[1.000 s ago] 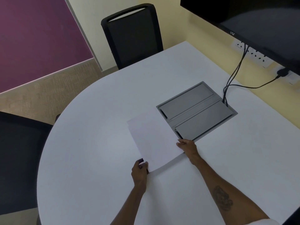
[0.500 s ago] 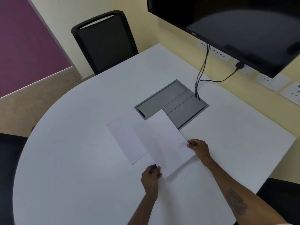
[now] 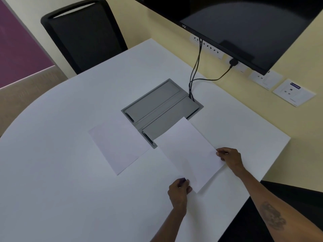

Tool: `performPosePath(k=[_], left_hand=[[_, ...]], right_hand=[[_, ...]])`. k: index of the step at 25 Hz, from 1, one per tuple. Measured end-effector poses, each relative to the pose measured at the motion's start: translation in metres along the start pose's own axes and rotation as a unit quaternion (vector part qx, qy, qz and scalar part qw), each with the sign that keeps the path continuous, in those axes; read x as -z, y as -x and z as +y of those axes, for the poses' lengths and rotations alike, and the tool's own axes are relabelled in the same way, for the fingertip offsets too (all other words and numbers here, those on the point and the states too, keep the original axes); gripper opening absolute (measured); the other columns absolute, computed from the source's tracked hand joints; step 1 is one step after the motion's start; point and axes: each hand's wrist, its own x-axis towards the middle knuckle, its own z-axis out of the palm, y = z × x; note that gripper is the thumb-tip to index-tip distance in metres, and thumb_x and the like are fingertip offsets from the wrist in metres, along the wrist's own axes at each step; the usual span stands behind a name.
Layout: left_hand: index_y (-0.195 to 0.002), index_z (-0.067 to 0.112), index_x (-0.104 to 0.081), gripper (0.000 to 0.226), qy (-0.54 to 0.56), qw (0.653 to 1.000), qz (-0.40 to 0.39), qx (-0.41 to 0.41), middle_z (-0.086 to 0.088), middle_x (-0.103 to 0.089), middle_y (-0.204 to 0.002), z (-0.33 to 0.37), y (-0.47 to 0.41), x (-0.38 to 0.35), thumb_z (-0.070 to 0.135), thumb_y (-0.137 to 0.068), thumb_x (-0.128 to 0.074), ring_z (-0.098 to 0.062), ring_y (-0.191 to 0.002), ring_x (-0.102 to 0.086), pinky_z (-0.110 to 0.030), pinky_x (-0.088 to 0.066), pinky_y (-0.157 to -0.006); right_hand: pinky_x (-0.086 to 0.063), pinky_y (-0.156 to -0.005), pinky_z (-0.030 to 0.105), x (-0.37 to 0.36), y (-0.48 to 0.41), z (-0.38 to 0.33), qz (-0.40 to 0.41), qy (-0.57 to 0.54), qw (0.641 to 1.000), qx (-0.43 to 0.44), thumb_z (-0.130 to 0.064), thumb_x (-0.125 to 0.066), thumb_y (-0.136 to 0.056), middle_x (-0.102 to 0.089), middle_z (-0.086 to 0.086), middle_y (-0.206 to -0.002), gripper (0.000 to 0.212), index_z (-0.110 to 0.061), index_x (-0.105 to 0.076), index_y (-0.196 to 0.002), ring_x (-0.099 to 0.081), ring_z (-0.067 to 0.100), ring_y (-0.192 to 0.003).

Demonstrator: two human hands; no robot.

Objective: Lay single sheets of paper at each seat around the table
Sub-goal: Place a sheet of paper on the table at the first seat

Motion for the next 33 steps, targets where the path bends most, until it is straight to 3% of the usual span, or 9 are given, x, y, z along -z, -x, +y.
performPosePath(k=[3,9,13,20,25,30,33], left_hand=[[-0.078,0.022,-0.073,0.010,-0.029,0.999,-0.001,0.014,-0.008,-0.077,-0.079,-0.008,0.000,-0.019,0.014,-0.081,-0.076,-0.020,-0.064,-0.076,-0.035,-0.062,-0.081],[-0.070,0.021,-0.075,0.010,-0.067,0.996,0.004,0.058,-0.002,-0.076,-0.066,-0.020,-0.002,-0.044,0.014,-0.076,-0.078,-0.019,-0.060,-0.076,-0.041,-0.062,-0.084],[-0.069,0.026,-0.072,0.013,-0.083,0.994,0.023,0.066,0.003,-0.076,-0.063,-0.025,-0.003,-0.051,0.017,-0.076,-0.079,-0.016,-0.058,-0.075,-0.036,-0.062,-0.081],[-0.069,0.028,-0.072,0.010,-0.118,0.990,0.041,0.060,0.002,-0.075,-0.059,-0.028,-0.004,-0.050,0.024,-0.075,-0.080,-0.020,-0.061,-0.075,-0.029,-0.061,-0.075],[-0.077,0.021,-0.077,0.005,-0.117,0.990,0.046,0.071,0.000,-0.076,-0.065,-0.029,-0.005,-0.050,0.021,-0.074,-0.082,-0.014,-0.054,-0.073,-0.017,-0.054,-0.059],[-0.067,0.022,-0.077,0.008,-0.124,0.989,0.036,0.067,-0.003,-0.076,-0.063,-0.027,-0.006,-0.046,0.018,-0.072,-0.082,-0.012,-0.050,-0.069,-0.023,-0.059,-0.063],[-0.070,0.019,-0.079,0.004,-0.130,0.989,0.032,0.066,-0.004,-0.077,-0.064,-0.026,-0.008,-0.045,0.016,-0.072,-0.081,-0.012,-0.049,-0.068,-0.018,-0.056,-0.057]], right_hand=[[-0.050,-0.067,0.022,0.012,-0.010,0.014,0.009,0.018,1.000,-0.004,-0.004,-0.074,-0.081,-0.071,0.014,-0.081,0.014,-0.006,-0.077,-0.095,-0.059,0.024,-0.063],[-0.047,-0.073,0.031,0.021,-0.025,0.040,0.018,0.050,0.998,-0.017,-0.005,-0.073,-0.082,-0.069,0.012,-0.078,0.011,-0.007,-0.076,-0.091,-0.060,0.025,-0.067],[-0.054,-0.083,0.040,0.029,-0.034,0.053,0.028,0.073,0.997,-0.017,-0.011,-0.076,-0.081,-0.072,0.007,-0.084,0.009,-0.013,-0.076,-0.090,-0.063,0.023,-0.078],[-0.056,-0.087,0.047,0.023,-0.033,0.059,0.028,0.072,0.997,-0.014,-0.012,-0.074,-0.083,-0.074,0.009,-0.092,0.008,-0.015,-0.075,-0.091,-0.067,0.028,-0.088],[-0.056,-0.087,0.048,0.022,-0.032,0.058,0.034,0.064,0.997,-0.010,-0.010,-0.073,-0.083,-0.073,0.008,-0.091,0.009,-0.013,-0.075,-0.091,-0.067,0.029,-0.091],[-0.055,-0.088,0.046,0.022,-0.033,0.059,0.034,0.065,0.997,-0.012,-0.009,-0.073,-0.083,-0.073,0.008,-0.092,0.010,-0.010,-0.075,-0.093,-0.067,0.030,-0.094],[-0.054,-0.090,0.045,0.023,-0.033,0.060,0.040,0.053,0.998,-0.020,-0.010,-0.073,-0.084,-0.074,0.011,-0.098,0.009,-0.012,-0.075,-0.093,-0.067,0.030,-0.096]])
